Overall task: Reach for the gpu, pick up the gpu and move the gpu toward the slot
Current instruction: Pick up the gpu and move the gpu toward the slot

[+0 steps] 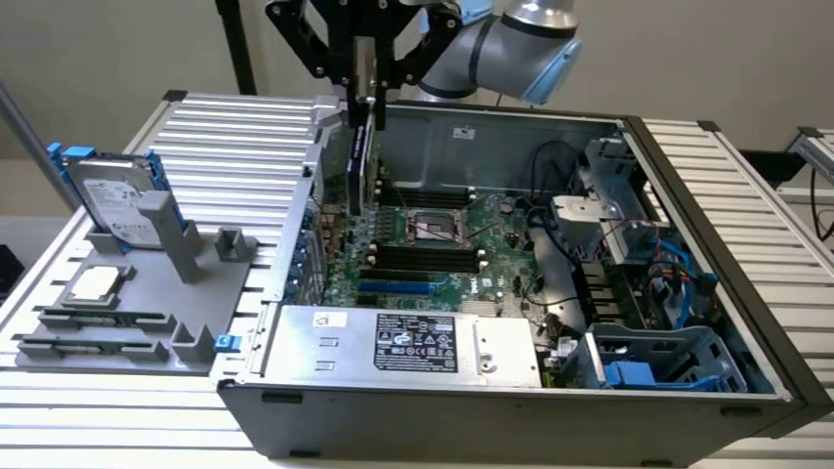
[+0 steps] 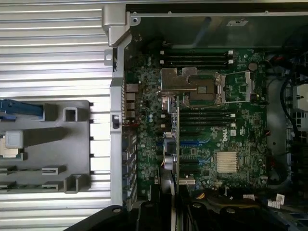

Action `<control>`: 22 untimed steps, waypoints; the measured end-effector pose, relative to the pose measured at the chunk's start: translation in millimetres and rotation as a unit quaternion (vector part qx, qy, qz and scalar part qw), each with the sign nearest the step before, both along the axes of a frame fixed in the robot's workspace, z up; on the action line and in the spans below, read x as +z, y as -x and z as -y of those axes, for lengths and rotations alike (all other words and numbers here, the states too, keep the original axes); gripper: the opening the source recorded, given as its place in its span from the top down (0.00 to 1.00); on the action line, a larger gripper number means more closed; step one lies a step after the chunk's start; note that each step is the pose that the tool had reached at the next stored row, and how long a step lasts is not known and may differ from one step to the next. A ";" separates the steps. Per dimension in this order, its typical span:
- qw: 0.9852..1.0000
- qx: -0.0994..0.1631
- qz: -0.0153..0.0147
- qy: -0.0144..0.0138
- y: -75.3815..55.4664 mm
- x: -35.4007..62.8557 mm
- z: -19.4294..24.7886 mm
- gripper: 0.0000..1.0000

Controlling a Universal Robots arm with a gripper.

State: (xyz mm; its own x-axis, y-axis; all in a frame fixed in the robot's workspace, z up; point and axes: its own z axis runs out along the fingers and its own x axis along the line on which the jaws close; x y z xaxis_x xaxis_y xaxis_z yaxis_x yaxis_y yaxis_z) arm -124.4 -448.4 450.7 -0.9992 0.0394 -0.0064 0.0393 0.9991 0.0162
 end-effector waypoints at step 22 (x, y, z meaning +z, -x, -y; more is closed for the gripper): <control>1.000 0.000 -0.009 0.004 -85.5 -22.4 -13.9 0.74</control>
State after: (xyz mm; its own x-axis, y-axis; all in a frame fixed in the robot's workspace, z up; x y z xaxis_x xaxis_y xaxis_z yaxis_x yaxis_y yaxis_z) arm -38.8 -434.6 428.3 -0.9992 0.0393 0.0117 0.0394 0.9992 0.0084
